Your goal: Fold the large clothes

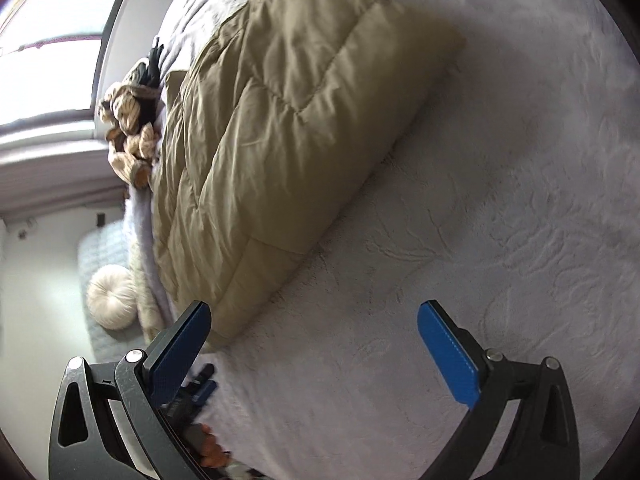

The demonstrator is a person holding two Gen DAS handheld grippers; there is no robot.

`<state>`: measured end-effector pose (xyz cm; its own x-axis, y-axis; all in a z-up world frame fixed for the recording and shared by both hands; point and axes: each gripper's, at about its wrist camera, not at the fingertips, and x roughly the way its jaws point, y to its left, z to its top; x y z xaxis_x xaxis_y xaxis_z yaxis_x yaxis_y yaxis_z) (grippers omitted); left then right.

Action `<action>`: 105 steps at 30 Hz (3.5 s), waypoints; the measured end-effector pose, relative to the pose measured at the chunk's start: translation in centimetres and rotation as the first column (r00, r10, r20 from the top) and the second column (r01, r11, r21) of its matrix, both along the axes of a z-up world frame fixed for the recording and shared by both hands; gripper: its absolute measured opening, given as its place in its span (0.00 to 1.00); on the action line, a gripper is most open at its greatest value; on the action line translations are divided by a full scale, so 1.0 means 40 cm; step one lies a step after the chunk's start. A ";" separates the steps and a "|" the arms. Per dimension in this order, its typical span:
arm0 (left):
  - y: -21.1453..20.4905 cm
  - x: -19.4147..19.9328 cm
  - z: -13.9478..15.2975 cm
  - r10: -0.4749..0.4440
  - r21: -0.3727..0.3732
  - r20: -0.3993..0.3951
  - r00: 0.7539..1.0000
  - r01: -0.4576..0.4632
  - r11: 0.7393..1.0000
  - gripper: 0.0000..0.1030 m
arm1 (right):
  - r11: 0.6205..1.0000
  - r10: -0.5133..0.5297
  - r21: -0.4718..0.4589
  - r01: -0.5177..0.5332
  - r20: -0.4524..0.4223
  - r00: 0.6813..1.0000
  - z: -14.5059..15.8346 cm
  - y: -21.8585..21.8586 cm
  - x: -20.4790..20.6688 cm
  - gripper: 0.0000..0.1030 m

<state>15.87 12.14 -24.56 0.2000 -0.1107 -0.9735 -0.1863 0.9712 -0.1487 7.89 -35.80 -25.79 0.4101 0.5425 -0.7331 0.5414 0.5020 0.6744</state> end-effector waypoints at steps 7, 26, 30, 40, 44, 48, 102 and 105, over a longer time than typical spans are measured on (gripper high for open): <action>0.002 0.024 -0.016 0.012 -0.020 0.001 1.000 -0.012 1.000 0.98 | 0.999 0.003 0.032 -0.004 0.004 1.000 -0.024 0.006 0.021 1.00; 0.100 0.095 -0.080 0.136 -0.406 0.067 0.988 -0.098 0.909 0.98 | 0.985 -0.075 0.160 0.063 0.068 0.995 -0.070 -0.038 0.060 1.00; 0.108 0.117 -0.120 0.155 -0.471 0.075 0.985 -0.102 0.876 0.98 | 0.982 -0.084 0.179 0.067 0.093 0.992 -0.080 -0.047 0.081 1.00; 0.093 0.186 -0.189 0.249 -0.599 0.080 0.965 -0.153 0.786 0.98 | 0.963 -0.103 0.262 0.061 0.151 0.983 -0.140 -0.016 0.190 1.00; 0.087 0.213 -0.215 0.327 -0.606 0.079 0.942 -0.215 0.766 0.98 | 0.968 -0.089 0.249 0.043 0.177 0.980 -0.151 0.001 0.230 1.00; 0.065 0.228 -0.201 0.357 -0.548 0.103 0.928 -0.246 0.799 0.79 | 0.967 -0.105 0.247 0.059 0.180 0.978 -0.159 -0.005 0.231 1.00; 0.250 -0.389 0.174 -0.181 -0.248 -0.043 0.983 0.165 0.955 0.56 | 0.904 0.400 0.177 -0.390 -0.025 0.916 0.090 0.064 -0.364 0.52; 0.269 -0.368 0.206 -0.176 -0.204 0.010 0.984 0.175 0.963 0.56 | 0.888 0.424 0.175 -0.424 0.039 0.905 0.124 0.105 -0.328 0.38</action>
